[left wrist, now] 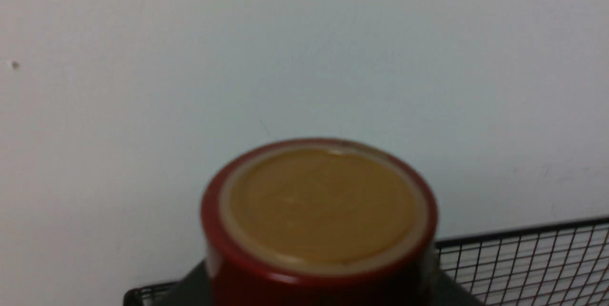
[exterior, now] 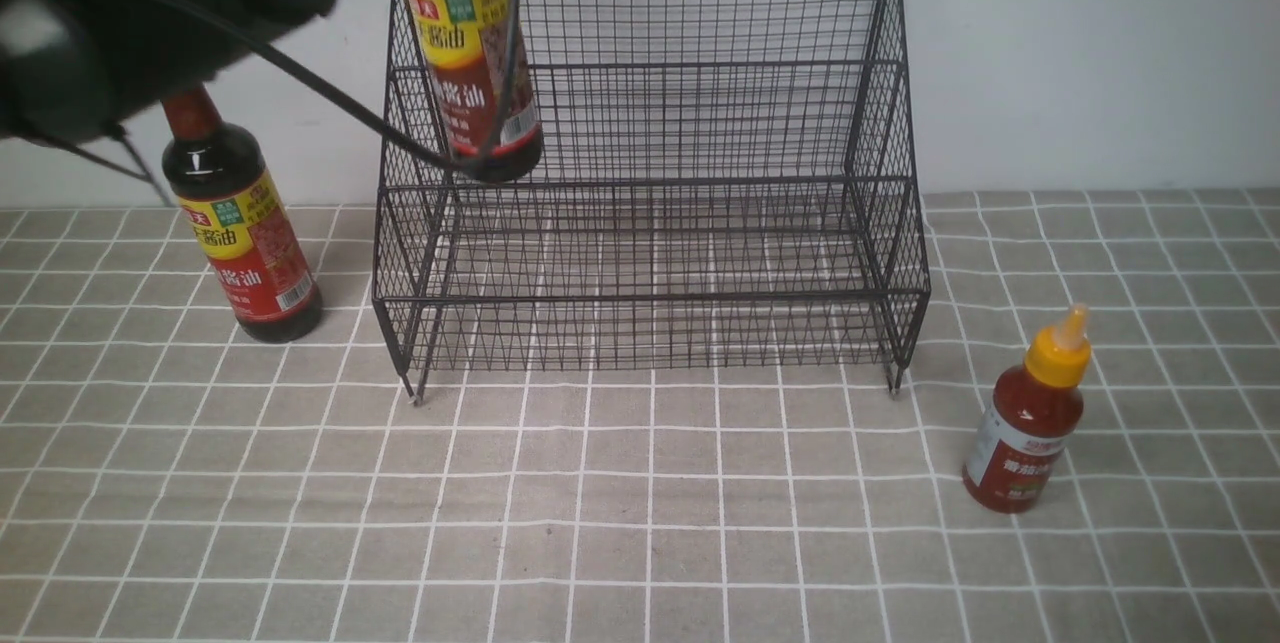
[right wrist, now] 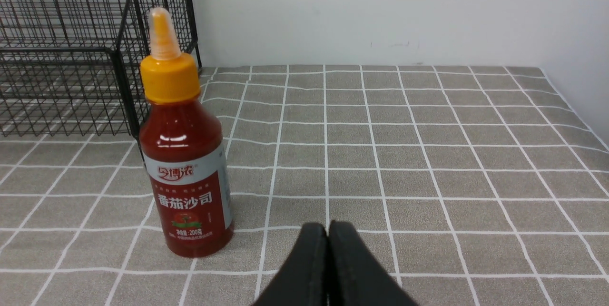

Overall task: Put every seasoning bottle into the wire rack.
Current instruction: Use the left arm to put the condiment bottle back on the shelf, then use the left arm to grab the condiment bottle closest to it

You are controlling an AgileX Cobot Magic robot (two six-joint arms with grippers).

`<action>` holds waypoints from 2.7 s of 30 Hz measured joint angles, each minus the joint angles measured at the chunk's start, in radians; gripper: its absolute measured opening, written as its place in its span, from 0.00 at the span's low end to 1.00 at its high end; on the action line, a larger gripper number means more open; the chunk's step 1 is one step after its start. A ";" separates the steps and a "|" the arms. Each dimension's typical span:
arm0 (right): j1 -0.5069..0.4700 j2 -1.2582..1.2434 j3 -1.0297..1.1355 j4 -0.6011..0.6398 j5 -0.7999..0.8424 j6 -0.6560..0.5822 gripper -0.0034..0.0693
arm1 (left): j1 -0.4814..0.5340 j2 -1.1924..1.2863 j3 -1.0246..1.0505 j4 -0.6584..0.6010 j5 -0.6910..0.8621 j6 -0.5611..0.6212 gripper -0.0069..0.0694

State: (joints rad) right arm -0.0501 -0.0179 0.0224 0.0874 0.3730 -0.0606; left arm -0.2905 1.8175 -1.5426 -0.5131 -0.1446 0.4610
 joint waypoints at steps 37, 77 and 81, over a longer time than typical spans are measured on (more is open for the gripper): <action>0.000 0.000 0.000 0.000 0.000 -0.001 0.03 | -0.002 0.090 -0.022 0.003 0.185 0.034 0.68; 0.000 0.000 0.000 0.000 0.000 0.016 0.03 | 0.575 -0.436 0.119 0.002 0.867 -0.026 0.08; 0.000 0.000 0.000 0.000 0.000 0.016 0.03 | 0.557 -0.434 0.166 -0.131 0.801 0.104 0.08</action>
State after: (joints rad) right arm -0.0501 -0.0179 0.0224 0.0874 0.3730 -0.0445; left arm 0.2669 1.3832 -1.3764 -0.6439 0.6562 0.5655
